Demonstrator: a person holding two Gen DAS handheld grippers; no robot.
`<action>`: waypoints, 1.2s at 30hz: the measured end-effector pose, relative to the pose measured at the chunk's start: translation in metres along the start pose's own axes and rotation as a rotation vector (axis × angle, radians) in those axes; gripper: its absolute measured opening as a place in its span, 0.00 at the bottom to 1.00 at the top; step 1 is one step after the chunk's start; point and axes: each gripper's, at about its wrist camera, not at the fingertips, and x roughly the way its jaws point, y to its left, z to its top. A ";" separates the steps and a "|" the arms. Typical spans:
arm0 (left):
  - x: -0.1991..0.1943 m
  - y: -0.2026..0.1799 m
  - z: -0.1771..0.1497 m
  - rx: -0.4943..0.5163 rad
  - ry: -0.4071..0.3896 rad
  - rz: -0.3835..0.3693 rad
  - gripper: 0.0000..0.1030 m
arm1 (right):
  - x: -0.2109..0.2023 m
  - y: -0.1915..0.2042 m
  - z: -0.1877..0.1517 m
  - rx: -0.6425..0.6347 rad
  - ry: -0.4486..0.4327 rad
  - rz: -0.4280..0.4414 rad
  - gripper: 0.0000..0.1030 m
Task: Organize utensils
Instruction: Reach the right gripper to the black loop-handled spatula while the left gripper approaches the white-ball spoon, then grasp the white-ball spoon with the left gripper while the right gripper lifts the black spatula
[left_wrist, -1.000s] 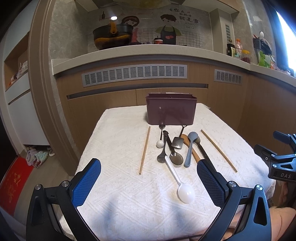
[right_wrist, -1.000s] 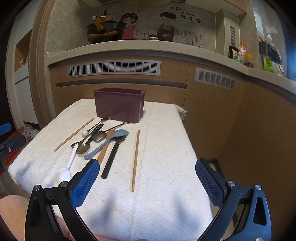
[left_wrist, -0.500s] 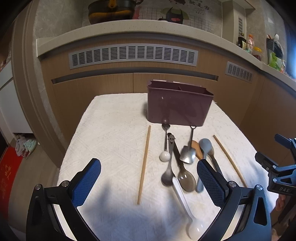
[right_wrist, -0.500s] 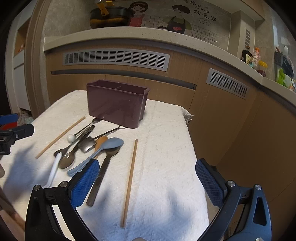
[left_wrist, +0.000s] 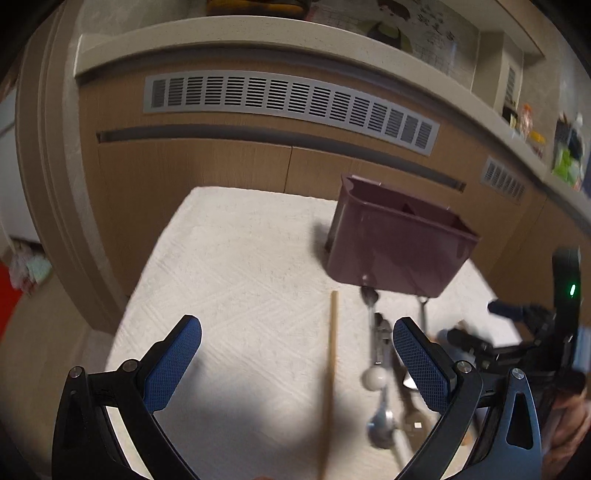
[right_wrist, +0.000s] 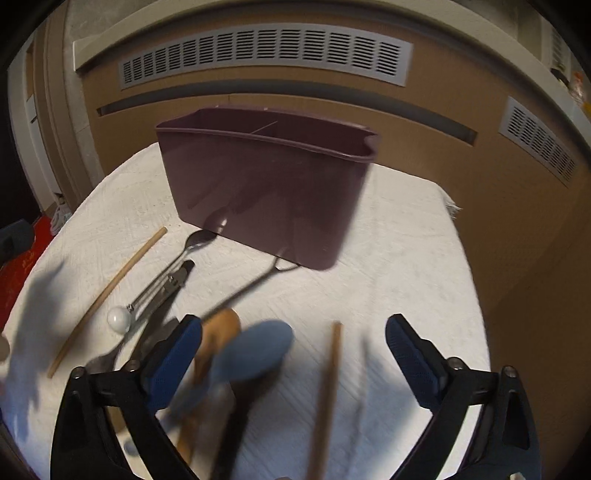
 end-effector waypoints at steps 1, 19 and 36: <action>0.004 -0.003 -0.001 0.031 0.006 0.012 1.00 | 0.005 0.004 0.004 -0.005 0.009 0.015 0.85; 0.029 -0.047 -0.014 0.123 0.126 -0.194 0.57 | 0.007 -0.007 -0.020 0.003 0.139 0.184 0.07; 0.035 -0.070 -0.027 0.193 0.135 -0.131 0.13 | -0.041 -0.037 -0.039 0.085 0.043 0.144 0.33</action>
